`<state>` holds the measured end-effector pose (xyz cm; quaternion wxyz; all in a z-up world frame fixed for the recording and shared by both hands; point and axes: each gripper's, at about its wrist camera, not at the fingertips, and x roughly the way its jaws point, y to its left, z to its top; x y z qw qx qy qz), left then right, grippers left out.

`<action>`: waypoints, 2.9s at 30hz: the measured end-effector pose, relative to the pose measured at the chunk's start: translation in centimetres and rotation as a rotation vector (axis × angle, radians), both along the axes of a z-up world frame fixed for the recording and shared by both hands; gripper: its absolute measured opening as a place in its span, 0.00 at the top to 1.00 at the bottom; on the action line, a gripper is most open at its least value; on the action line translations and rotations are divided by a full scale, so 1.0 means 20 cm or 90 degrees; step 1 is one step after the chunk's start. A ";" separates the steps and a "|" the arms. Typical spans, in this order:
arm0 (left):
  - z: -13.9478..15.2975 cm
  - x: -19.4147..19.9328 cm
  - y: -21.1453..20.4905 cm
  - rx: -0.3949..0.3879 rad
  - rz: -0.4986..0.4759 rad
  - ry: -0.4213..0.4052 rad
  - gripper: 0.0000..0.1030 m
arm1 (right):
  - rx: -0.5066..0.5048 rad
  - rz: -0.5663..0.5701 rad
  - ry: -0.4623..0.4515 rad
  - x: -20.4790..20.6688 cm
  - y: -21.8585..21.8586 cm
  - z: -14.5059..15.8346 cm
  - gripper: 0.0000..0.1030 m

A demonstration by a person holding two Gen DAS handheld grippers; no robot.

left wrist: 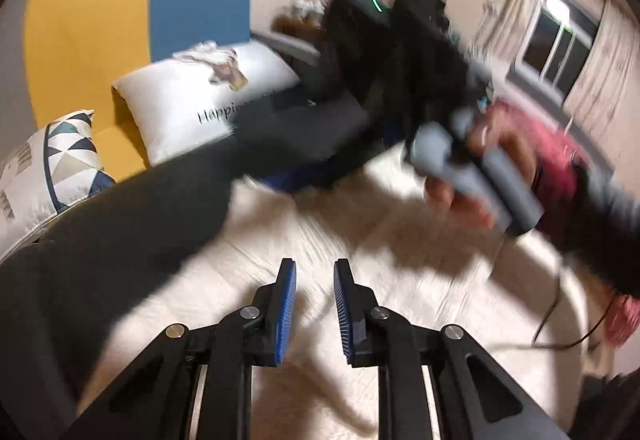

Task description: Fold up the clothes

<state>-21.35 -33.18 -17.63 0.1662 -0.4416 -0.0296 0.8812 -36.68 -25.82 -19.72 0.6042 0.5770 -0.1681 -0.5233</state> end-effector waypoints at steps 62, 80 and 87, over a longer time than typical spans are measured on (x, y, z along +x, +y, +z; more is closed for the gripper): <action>-0.22 0.36 -0.31 0.565 0.255 -0.140 0.79 | 0.093 -0.156 0.062 0.56 0.81 0.02 0.01; -0.02 0.18 -0.12 0.464 0.166 -0.157 0.94 | 0.087 -0.162 0.085 0.59 0.80 0.00 0.01; -0.19 0.07 -0.08 0.352 0.190 -0.254 0.81 | 0.084 -0.166 0.091 0.59 0.81 0.00 0.01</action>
